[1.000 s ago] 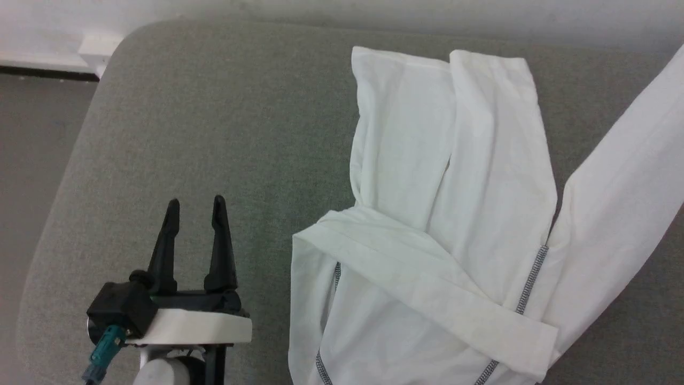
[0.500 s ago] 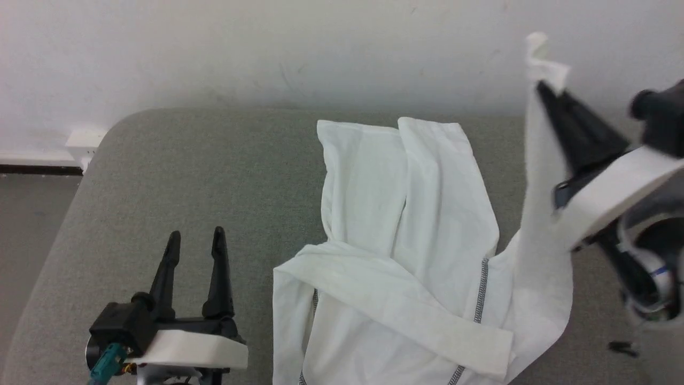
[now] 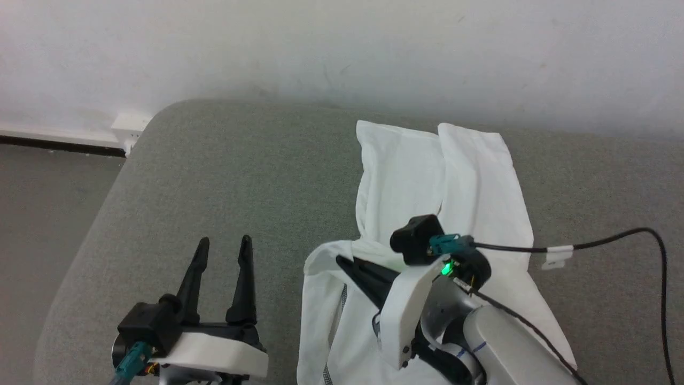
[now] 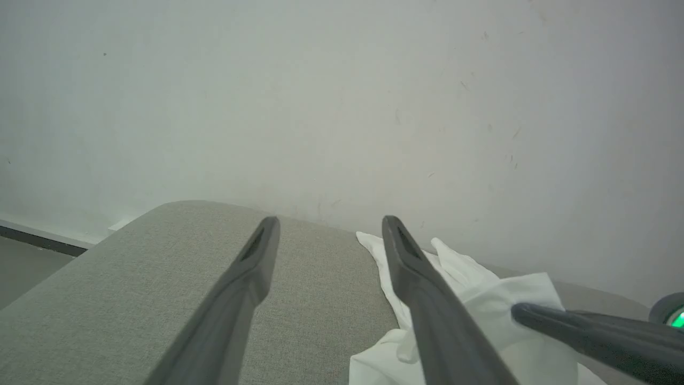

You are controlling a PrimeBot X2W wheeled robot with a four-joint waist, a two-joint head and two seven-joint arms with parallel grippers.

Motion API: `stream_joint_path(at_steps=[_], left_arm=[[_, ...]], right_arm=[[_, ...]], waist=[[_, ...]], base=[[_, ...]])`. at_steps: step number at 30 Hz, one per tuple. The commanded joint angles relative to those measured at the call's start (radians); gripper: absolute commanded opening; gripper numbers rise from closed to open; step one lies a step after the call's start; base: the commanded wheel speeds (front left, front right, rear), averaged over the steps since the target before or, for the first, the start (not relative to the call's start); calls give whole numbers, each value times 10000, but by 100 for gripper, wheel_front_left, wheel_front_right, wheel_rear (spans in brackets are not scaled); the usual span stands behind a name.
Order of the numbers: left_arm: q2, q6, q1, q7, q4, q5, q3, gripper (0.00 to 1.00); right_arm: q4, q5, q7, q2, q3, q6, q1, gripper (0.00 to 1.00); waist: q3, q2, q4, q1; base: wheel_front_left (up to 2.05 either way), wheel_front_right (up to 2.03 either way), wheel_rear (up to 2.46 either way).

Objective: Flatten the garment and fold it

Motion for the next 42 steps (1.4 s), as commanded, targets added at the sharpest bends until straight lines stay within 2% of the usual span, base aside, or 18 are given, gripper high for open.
stream_joint_path(at_steps=[1,5,6,7,8,9,16,21,22,23,29,35,38,42], left_arm=[[-22,7,-150,-45,57,-76,-39,100],[-47,33,-232,-101,178,-126,-109,100],[-52,36,-258,-112,208,-136,-131,100],[-56,42,-282,-124,241,-142,-147,100],[-59,53,-302,-137,276,-140,-159,100],[-60,68,-320,-152,304,-135,-162,100],[13,213,-331,-228,431,-125,-42,100],[134,318,-296,-198,419,-113,82,100],[218,397,-262,-161,374,-96,173,100],[218,397,-262,-161,374,-96,173,100],[455,667,-95,9,119,-77,479,100],[601,792,-190,243,16,-275,761,100],[738,761,-478,361,171,-398,903,100],[1088,610,-1391,666,526,-572,1104,100]], right_arm=[[414,231,-275,25,248,-7,28,0],[1923,931,-926,30,1244,-7,-153,0],[2269,1051,-1104,30,1472,-7,-223,4],[2588,1189,-1230,31,1704,-7,-284,36],[2874,1335,-1336,31,1943,-7,-359,76],[3084,1424,-1524,31,2137,-7,-470,100],[3034,1506,-3977,32,2580,-7,-1219,100],[2570,998,-5028,-196,1949,-7,-1210,100],[2275,568,-5286,-500,1262,-7,-1008,100],[2275,568,-5286,-500,1262,-7,-1008,100],[955,-897,-5200,-1084,-1564,-7,394,100],[-1013,-2045,-4233,-1011,-4089,-7,2030,100],[-1975,-2379,-3711,-817,-4873,-7,2598,100],[-2982,-2497,-3328,-526,-5309,-7,2911,100]], waist=[[293,-1,292,1],[488,-1,361,1],[533,-1,361,1],[566,-1,346,1],[592,-1,324,1],[622,-1,294,1],[619,-1,-128,1],[468,-1,-459,1],[392,-1,-661,1],[392,-1,-661,1],[305,-1,-1357,1],[521,-1,-2026,1],[792,-1,-2382,1],[1446,-1,-2926,1]], base=[[0,0,0],[0,0,0],[0,0,0],[0,0,0],[0,0,0],[0,0,0],[0,0,0],[0,0,0],[0,0,0],[0,0,0],[0,0,0],[0,0,0],[0,0,0],[0,0,0]])
